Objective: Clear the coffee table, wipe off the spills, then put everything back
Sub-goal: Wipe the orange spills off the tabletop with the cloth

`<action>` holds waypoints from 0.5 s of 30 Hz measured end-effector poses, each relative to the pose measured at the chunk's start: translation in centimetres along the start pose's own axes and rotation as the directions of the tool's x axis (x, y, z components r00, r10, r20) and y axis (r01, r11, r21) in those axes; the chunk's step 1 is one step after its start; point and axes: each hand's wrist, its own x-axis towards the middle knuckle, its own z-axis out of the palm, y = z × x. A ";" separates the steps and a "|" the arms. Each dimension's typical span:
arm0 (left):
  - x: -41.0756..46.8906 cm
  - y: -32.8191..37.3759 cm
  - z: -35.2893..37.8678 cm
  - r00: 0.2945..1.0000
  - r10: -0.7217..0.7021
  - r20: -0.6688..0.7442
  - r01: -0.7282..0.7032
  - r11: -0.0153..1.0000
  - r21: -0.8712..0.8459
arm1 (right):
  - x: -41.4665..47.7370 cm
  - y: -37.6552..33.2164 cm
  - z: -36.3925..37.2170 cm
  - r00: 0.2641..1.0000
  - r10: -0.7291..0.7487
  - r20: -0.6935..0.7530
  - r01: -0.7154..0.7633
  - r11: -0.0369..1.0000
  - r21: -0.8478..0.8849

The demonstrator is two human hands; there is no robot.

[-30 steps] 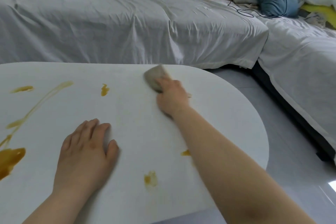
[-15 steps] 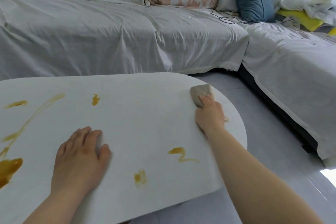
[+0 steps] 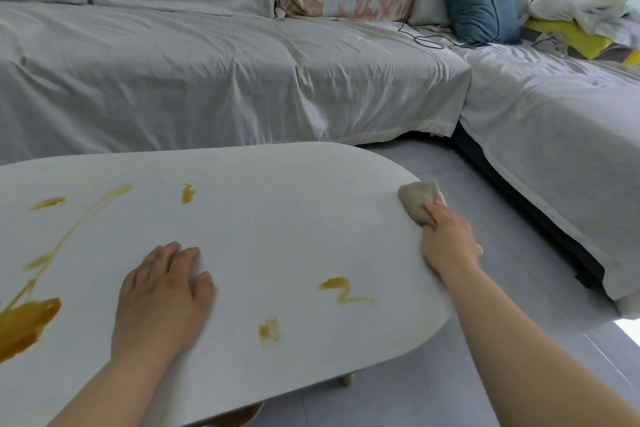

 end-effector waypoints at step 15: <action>-0.1 0.3 -0.4 1.000 0.005 0.008 -0.005 1.000 -0.001 | -5.1 -0.5 -0.2 0.992 -0.122 0.026 0.118 0.984 0.136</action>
